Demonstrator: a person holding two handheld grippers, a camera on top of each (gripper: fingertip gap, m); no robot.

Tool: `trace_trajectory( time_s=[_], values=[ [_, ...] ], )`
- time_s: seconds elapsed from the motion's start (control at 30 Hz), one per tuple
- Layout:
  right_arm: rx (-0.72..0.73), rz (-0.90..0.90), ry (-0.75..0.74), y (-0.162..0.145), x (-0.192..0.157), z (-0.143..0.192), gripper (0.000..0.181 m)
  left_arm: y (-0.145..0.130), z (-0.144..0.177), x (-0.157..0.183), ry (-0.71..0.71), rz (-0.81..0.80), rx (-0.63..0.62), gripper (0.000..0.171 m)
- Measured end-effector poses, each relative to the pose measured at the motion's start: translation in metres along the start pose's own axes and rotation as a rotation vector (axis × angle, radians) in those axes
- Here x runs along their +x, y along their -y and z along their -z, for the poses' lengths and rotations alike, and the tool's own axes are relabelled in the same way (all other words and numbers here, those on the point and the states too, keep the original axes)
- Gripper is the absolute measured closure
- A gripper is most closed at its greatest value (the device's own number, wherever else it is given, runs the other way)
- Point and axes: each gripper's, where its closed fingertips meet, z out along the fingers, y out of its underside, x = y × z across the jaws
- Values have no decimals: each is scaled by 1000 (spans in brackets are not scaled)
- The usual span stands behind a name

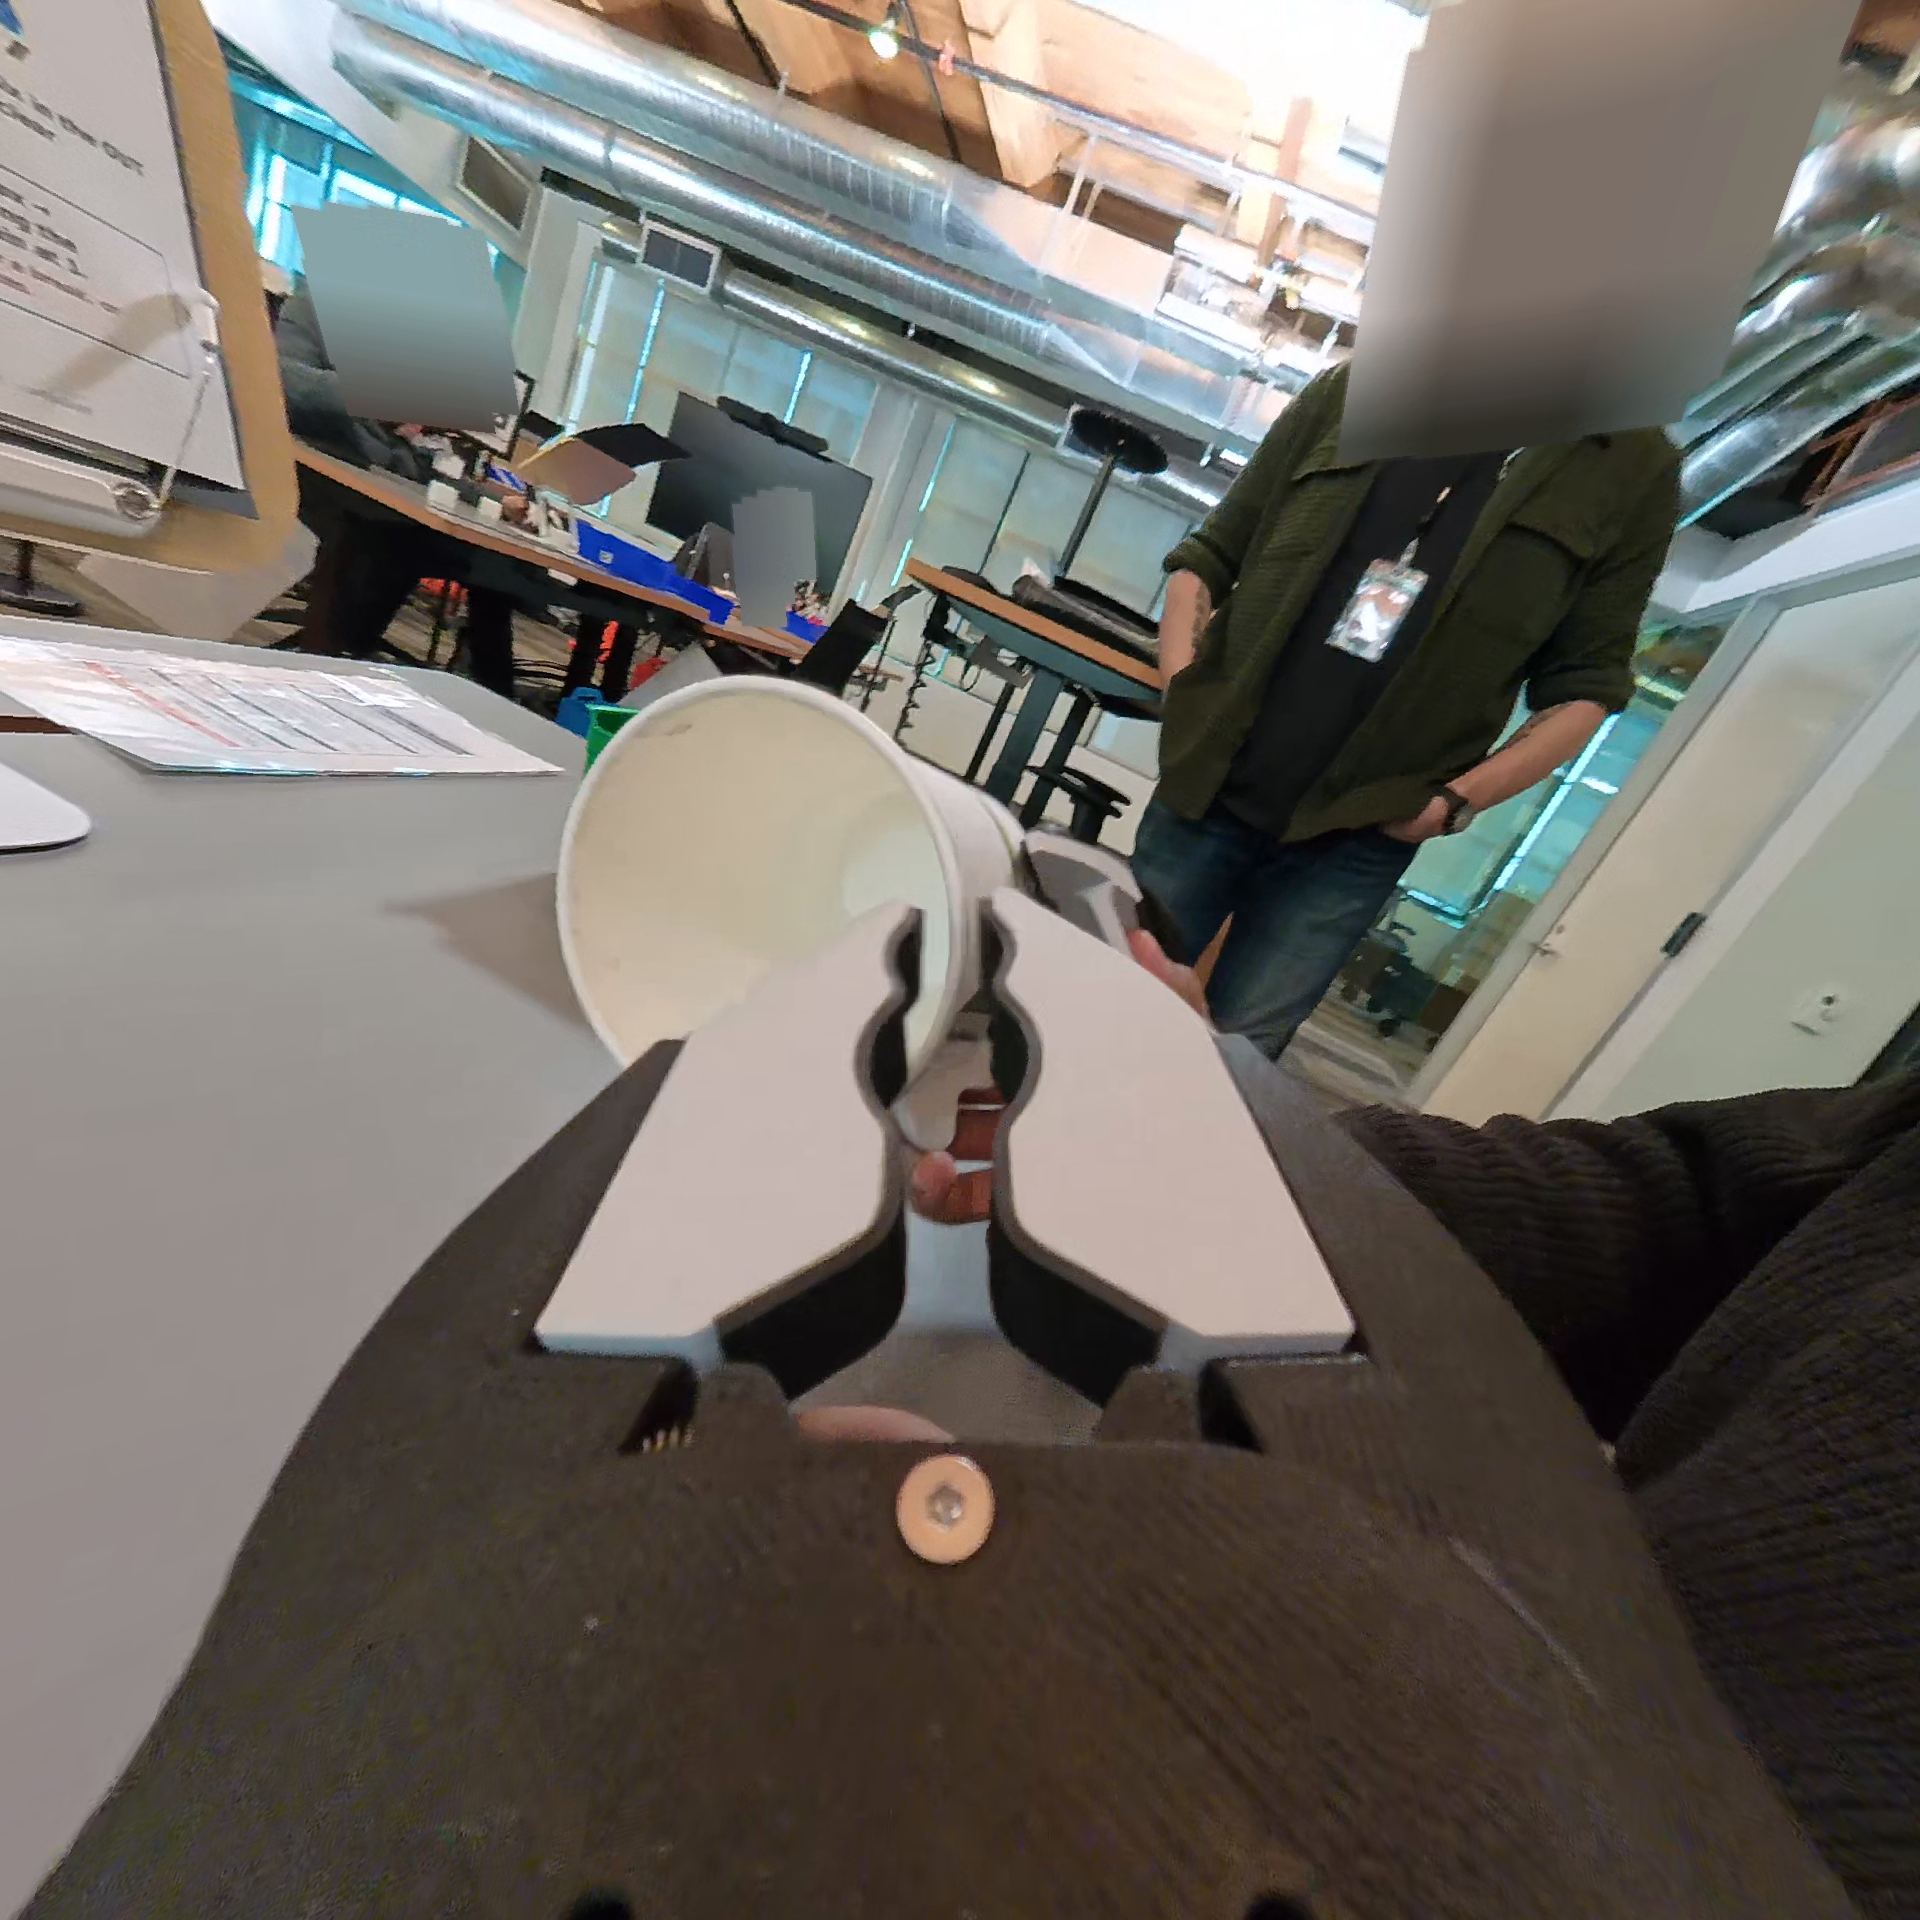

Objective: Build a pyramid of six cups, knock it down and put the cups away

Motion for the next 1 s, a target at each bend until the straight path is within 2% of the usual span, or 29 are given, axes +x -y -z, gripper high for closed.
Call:
trace_trajectory(
  time_s=[0.1,0.2,0.33,0.43,0.57,0.67,0.8,0.9,1.0],
  values=[
    [-6,84,-61,7,5,3,108,-11,0,-10,56,-38,-73,131],
    [-40,200,-135,13,13,1,108,-24,7,-27,156,-81,-148,115],
    [-175,468,-258,12,26,-18,107,-19,37,-61,427,-156,-155,115],
    [-307,632,-327,10,31,-47,107,-13,71,-83,622,-195,-149,116],
    [-627,803,-391,-8,41,-96,107,-2,114,-98,816,-170,-98,121],
    [-797,942,-448,-15,59,-133,107,8,138,-101,912,-182,-47,123],
    [-1078,946,-499,-43,88,-156,107,10,156,-103,969,-225,-66,125],
    [-1139,1031,-548,-48,105,-165,107,4,165,-102,988,-274,-121,125],
    [-1198,973,-509,-66,112,-168,107,0,172,-101,1008,-323,-168,125]
  ],
)
